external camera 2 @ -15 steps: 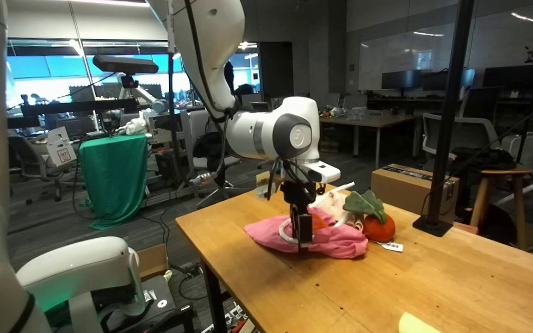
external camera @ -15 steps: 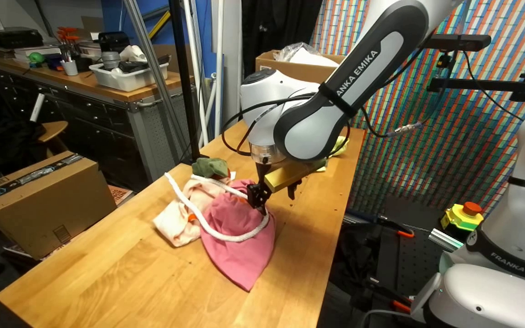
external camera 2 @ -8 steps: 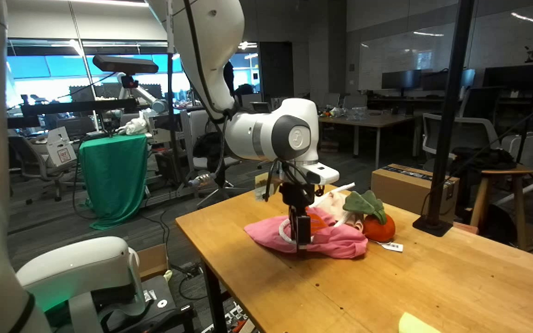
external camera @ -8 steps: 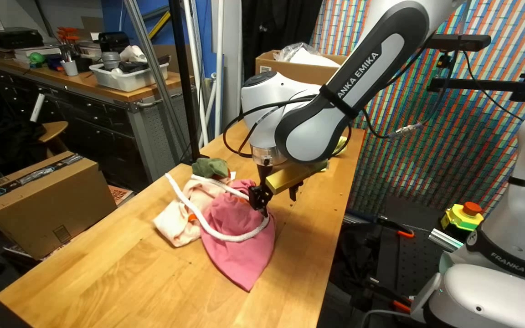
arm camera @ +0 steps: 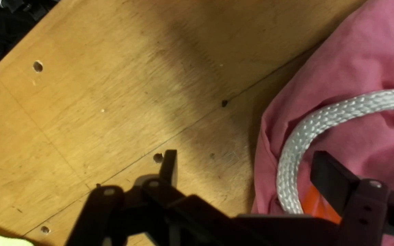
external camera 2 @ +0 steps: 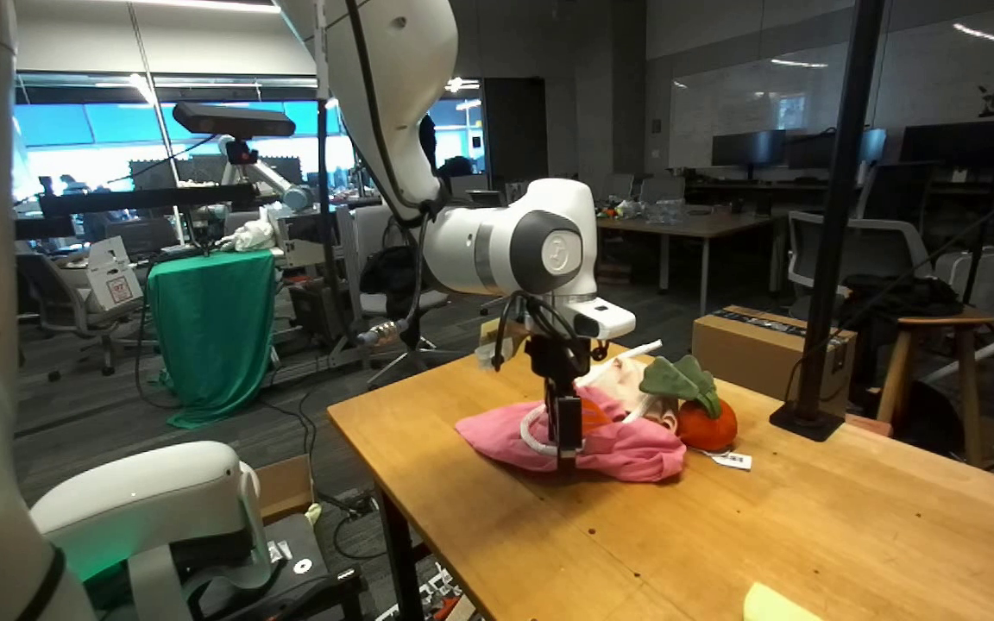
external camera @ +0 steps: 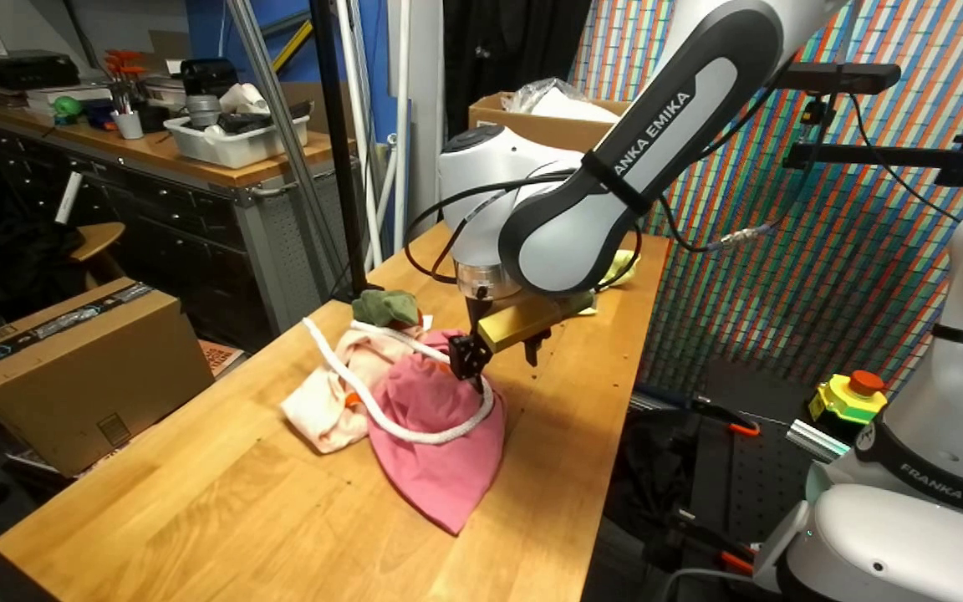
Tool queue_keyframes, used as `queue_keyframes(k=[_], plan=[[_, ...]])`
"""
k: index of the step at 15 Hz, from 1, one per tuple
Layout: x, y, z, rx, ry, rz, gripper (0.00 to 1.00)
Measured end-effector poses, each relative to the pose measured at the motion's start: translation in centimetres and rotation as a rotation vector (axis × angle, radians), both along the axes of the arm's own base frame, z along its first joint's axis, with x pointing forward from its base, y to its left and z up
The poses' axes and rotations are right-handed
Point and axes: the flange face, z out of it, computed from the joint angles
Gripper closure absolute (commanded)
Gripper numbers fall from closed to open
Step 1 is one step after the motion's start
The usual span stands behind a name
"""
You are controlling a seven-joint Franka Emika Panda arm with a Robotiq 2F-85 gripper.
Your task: Separate the things on the heap
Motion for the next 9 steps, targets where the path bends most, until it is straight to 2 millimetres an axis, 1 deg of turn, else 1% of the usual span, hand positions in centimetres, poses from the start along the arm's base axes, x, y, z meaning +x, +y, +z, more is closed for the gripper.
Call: queue_keyframes(k=[3, 9], plan=[[0.4, -0.1, -0.3, -0.002, -0.001, -0.015, 0.00], [0.8, -0.6, -1.5, -0.011, 0.012, -0.046, 0.00]])
